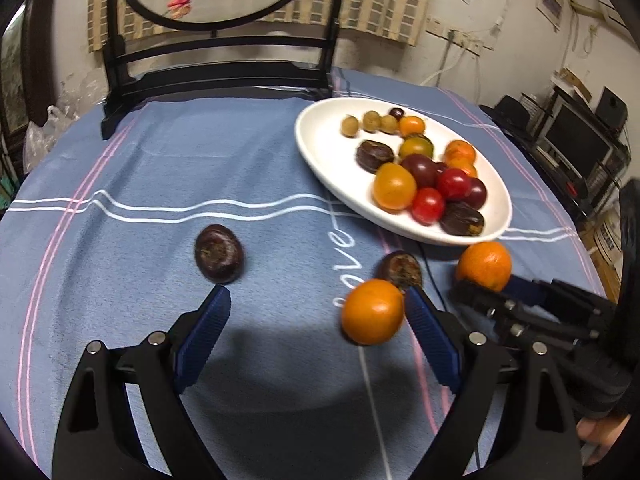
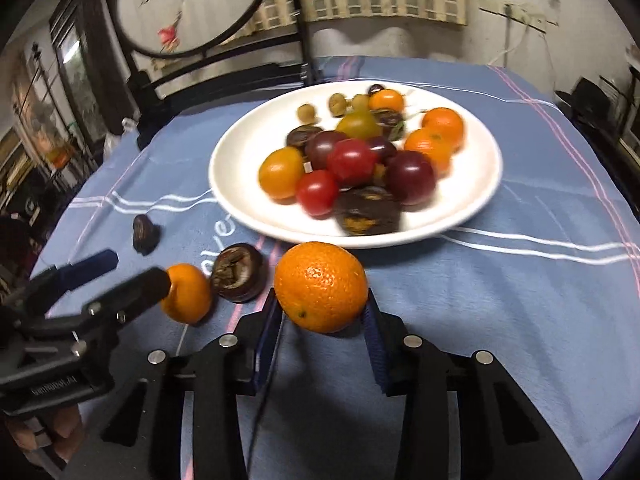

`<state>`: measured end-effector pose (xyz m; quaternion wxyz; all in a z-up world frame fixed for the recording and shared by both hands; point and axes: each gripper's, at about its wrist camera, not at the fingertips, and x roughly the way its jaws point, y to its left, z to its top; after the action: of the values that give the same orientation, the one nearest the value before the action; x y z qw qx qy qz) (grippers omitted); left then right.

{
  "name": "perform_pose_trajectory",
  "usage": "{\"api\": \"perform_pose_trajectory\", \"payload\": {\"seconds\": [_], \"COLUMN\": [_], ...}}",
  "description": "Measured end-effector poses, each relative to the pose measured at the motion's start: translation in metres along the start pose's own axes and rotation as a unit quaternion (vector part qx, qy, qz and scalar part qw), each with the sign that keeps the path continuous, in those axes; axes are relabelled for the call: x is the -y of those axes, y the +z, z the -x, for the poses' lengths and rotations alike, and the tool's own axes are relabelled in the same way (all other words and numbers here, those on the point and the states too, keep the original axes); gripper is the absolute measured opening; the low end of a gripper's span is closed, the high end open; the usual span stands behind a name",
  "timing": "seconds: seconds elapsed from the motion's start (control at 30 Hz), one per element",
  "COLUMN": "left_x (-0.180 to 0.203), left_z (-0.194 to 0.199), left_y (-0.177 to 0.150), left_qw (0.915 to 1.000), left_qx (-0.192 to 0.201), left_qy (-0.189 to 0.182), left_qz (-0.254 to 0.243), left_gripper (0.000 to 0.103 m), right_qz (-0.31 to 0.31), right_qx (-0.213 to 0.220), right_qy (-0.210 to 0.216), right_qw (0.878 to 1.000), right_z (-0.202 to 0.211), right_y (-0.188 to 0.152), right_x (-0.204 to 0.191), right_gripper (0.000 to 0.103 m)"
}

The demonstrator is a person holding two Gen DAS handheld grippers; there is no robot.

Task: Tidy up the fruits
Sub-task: 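Grasp a mandarin with the right tool while the left tool grasps an orange tomato, then lower the mandarin and orange tomato onto the plate and open both tools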

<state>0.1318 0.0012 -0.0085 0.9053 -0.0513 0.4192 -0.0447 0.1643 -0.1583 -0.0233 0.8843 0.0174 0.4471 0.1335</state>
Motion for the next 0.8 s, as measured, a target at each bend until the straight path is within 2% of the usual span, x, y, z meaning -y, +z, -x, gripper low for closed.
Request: {"api": "perform_pose_trajectory", "payload": {"seconds": [0.17, 0.23, 0.27, 0.3, 0.37, 0.43, 0.5, 0.63, 0.8], "left_x": [0.012, 0.019, 0.022, 0.025, 0.029, 0.033, 0.033, 0.031, 0.033], "left_z": [-0.006, -0.009, -0.012, -0.016, -0.025, -0.028, -0.028, -0.023, 0.004], "left_y": [-0.006, -0.009, -0.01, -0.011, -0.014, -0.014, -0.013, -0.011, 0.006], "left_qw": [0.9997, 0.999, 0.9984, 0.9977, 0.9969, 0.9963, 0.9962, 0.9969, 0.9977], "left_qx": [-0.012, -0.014, -0.019, -0.026, -0.037, -0.026, -0.026, -0.022, 0.012], "left_qy": [-0.009, -0.008, -0.011, -0.012, -0.009, 0.003, -0.003, -0.011, -0.025], "left_qz": [-0.021, -0.042, -0.052, -0.061, -0.069, -0.081, -0.083, -0.075, -0.062], "left_gripper": [0.086, 0.07, 0.056, 0.051, 0.05, 0.049, 0.037, 0.037, 0.036], "right_qz": [-0.033, -0.037, -0.035, -0.033, -0.028, -0.022, -0.021, -0.027, -0.049], "right_qx": [0.002, 0.002, 0.002, 0.001, 0.0, 0.003, 0.006, 0.016, 0.055], "right_qy": [-0.003, -0.005, -0.005, -0.005, -0.001, 0.003, 0.006, 0.009, 0.019], "right_qw": [0.999, 0.999, 0.999, 0.999, 1.0, 1.0, 1.0, 0.999, 0.997], "right_z": [0.003, 0.003, 0.002, 0.001, 0.001, 0.002, 0.005, 0.01, 0.027], "right_y": [-0.001, -0.001, -0.001, -0.002, -0.002, -0.002, -0.001, 0.001, 0.008], "right_x": [0.019, 0.022, 0.022, 0.021, 0.019, 0.016, 0.015, 0.019, 0.028], "right_gripper": [0.041, 0.041, 0.041, 0.041, 0.041, 0.041, 0.041, 0.041, 0.04]}}
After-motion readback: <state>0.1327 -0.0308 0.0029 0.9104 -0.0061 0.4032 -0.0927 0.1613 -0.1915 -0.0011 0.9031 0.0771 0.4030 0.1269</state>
